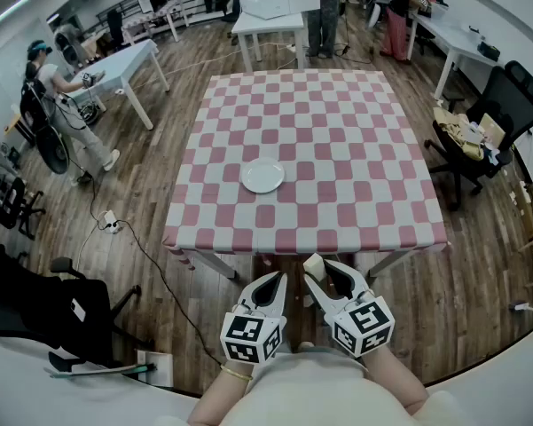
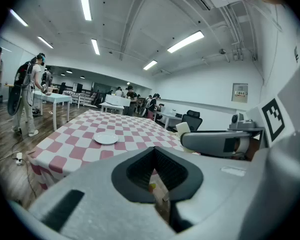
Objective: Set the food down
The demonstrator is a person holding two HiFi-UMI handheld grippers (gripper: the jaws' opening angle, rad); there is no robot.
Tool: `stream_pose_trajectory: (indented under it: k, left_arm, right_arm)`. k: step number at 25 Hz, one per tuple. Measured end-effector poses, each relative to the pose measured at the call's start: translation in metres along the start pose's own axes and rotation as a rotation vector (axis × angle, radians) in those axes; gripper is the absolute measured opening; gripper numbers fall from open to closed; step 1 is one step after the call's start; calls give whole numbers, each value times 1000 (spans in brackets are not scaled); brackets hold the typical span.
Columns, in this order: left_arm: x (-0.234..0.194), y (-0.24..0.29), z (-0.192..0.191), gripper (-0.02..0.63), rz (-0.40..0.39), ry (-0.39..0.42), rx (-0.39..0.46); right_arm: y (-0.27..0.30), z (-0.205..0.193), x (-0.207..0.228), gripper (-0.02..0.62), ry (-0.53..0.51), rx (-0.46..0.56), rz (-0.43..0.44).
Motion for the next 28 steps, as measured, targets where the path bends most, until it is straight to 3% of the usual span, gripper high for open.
stream_pose_trajectory:
  k: [9,23,28]
  left_arm:
    - [7,-43,-29,3,73,-27,9]
    - [3,-45,-27,3,80,-43,27]
    - [-9,-40,-23,3,75,-48,25]
  right_arm:
    - [-20,-7,-23,172,-36,29,16]
    - [-26,-8,-30,172,-113,27,20]
    - [-14,-4,-28,172,-95,24,14]
Point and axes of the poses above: the fingertips, and each gripper's own axes: y forward along the fingers, x to its right, z out of its top, the point moved 3 cm from there along -y, backward along the fingers, and after that the axes turned 7 degrees about -z, right-handed, at the moved point
